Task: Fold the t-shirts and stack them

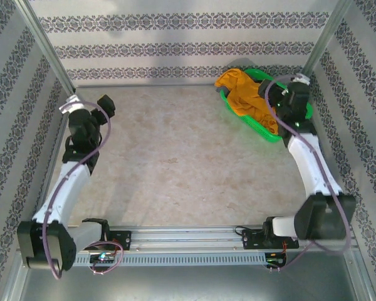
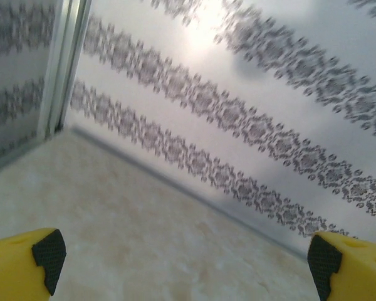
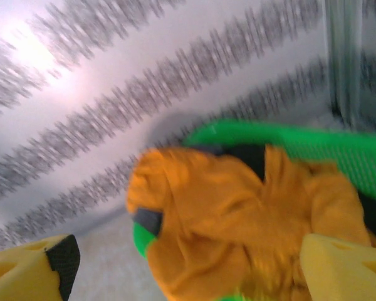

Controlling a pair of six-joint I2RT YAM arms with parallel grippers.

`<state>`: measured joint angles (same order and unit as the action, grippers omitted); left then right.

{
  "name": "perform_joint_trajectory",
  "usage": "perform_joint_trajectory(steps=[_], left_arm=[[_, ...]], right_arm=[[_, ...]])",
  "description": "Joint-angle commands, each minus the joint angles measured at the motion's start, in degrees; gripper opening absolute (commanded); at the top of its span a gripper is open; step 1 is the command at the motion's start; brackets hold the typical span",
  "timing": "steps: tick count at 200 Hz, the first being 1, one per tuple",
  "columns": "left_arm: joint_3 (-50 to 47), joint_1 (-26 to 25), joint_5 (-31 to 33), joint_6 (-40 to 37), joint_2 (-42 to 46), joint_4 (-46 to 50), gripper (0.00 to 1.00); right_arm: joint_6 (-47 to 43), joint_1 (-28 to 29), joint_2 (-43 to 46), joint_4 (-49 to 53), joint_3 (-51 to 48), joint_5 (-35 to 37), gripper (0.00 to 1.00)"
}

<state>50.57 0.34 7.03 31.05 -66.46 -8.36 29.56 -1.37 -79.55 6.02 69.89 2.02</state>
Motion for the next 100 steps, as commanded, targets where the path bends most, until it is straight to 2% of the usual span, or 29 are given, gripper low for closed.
perform_joint_trajectory(steps=[1,16,34,63,86,100], left_arm=[[7.0,-1.2,-12.4,8.7,-9.2,16.5,1.00],[11.9,-4.0,-14.6,7.0,-13.7,20.4,1.00],[16.0,-9.3,-13.9,4.9,-17.2,24.3,0.99],[16.6,-16.4,-14.0,6.7,-19.0,22.8,0.94],[16.7,-20.8,-15.1,8.0,-20.0,21.7,0.90],[16.4,-22.9,-15.5,8.7,-20.5,21.4,0.88]], right_arm=[[5.5,0.3,-9.3,21.5,11.4,2.1,0.91],[4.8,-0.3,-14.9,25.7,17.3,5.0,0.91],[5.9,-2.0,-21.0,28.9,21.8,6.6,0.91],[5.6,-4.9,-27.2,35.3,26.7,12.8,0.91],[2.8,-8.6,-28.4,32.7,25.3,8.6,0.88],[0.4,-10.2,-32.0,35.3,28.3,4.5,0.85]])
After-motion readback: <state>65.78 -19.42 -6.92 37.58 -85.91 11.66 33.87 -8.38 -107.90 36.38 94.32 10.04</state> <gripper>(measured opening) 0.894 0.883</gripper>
